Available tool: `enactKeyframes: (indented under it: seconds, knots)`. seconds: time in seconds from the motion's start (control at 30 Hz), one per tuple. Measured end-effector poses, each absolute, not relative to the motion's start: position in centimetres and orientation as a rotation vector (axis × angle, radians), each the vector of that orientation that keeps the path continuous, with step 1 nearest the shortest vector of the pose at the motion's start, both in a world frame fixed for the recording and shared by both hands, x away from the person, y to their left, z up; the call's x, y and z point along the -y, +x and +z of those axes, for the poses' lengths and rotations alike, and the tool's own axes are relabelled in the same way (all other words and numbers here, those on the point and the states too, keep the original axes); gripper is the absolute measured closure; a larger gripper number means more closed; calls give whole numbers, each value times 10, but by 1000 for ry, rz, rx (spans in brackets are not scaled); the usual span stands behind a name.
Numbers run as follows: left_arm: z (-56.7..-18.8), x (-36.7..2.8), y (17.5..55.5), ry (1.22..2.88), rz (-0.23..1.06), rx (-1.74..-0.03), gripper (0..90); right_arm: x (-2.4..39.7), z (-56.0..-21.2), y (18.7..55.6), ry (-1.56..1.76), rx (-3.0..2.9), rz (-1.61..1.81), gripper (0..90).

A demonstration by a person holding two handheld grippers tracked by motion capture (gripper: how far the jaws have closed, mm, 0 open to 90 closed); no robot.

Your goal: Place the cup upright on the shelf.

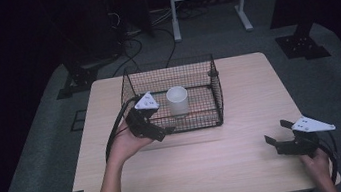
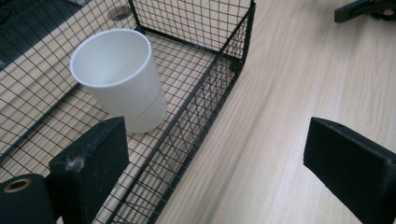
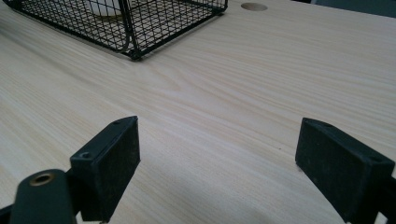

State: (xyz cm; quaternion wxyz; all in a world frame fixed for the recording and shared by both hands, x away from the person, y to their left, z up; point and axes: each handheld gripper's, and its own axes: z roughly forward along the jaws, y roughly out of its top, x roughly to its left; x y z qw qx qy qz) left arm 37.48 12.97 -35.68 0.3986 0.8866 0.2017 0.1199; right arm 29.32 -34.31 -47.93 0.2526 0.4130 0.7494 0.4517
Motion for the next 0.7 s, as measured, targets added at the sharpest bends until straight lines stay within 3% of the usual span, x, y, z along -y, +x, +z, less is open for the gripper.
enactKeyframes:
  seconds: [0.7]
  knots:
    - [-371, -135, 343, 2211, 306, -497, 60, 342, -479, 293, 1116, -2044, 1213, 131]
